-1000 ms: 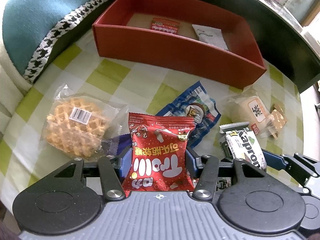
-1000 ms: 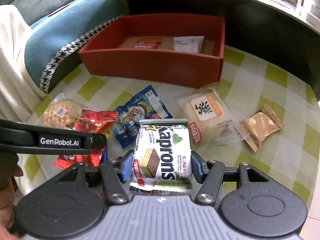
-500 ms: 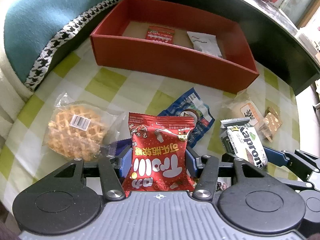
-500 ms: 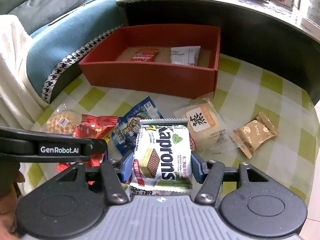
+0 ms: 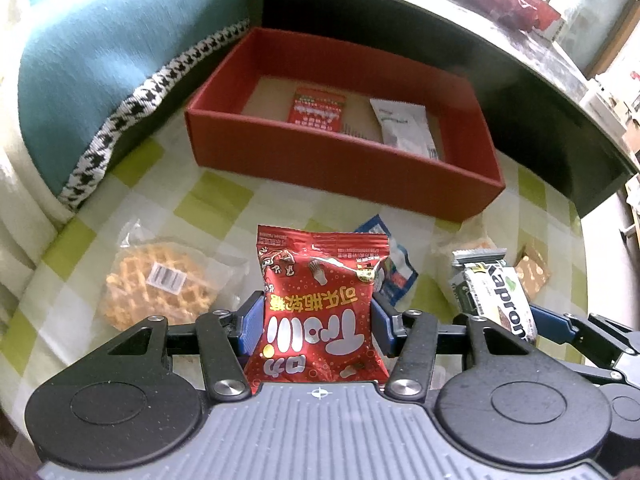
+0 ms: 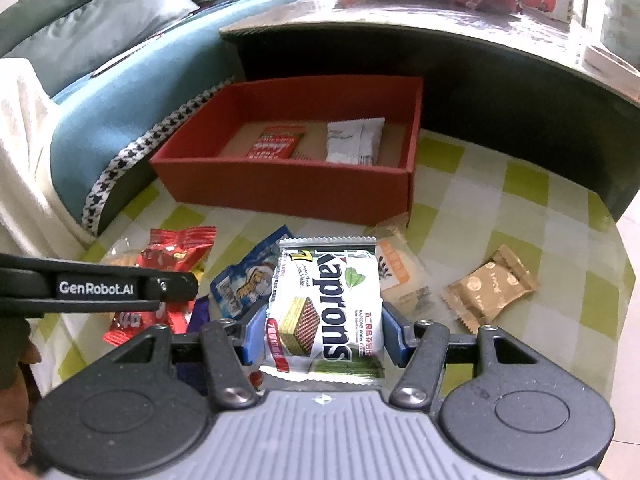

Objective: Organize snacks
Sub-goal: 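Carry the Trolli bag and Kaprons wafer up to the red box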

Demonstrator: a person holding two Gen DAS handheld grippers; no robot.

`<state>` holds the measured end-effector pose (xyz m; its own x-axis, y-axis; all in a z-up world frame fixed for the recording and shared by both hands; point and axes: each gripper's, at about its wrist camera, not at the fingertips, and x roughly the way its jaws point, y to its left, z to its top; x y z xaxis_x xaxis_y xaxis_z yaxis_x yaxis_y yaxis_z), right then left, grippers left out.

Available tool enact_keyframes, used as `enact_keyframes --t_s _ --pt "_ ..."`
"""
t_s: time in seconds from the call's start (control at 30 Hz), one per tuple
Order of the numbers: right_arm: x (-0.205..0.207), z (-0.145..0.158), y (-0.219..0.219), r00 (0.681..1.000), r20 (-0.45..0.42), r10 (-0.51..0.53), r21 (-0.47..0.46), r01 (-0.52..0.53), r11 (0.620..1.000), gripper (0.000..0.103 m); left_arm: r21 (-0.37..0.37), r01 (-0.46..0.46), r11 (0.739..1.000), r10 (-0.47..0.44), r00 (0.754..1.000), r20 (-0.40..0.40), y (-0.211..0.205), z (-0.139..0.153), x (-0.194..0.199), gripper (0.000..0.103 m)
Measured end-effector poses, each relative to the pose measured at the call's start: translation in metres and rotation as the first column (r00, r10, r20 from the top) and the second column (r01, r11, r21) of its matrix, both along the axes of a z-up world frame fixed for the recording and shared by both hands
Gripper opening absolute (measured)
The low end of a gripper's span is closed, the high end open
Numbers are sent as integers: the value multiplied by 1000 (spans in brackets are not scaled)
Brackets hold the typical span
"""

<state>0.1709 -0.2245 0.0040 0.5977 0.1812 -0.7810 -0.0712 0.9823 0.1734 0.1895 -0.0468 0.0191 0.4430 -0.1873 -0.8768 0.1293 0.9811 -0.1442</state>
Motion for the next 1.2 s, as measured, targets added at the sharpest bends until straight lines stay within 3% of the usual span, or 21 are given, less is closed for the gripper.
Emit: enact_keyframes --t_s 0.4,1.2 --pt "20 17 -13 996 65 -55 2 55 998 59 9 5 1000 -5 1000 30 -10 7 11 62" --pt "69 39 -23 989 137 -60 -8 62 998 59 31 -14 999 11 992 122 -26 31 65 62"
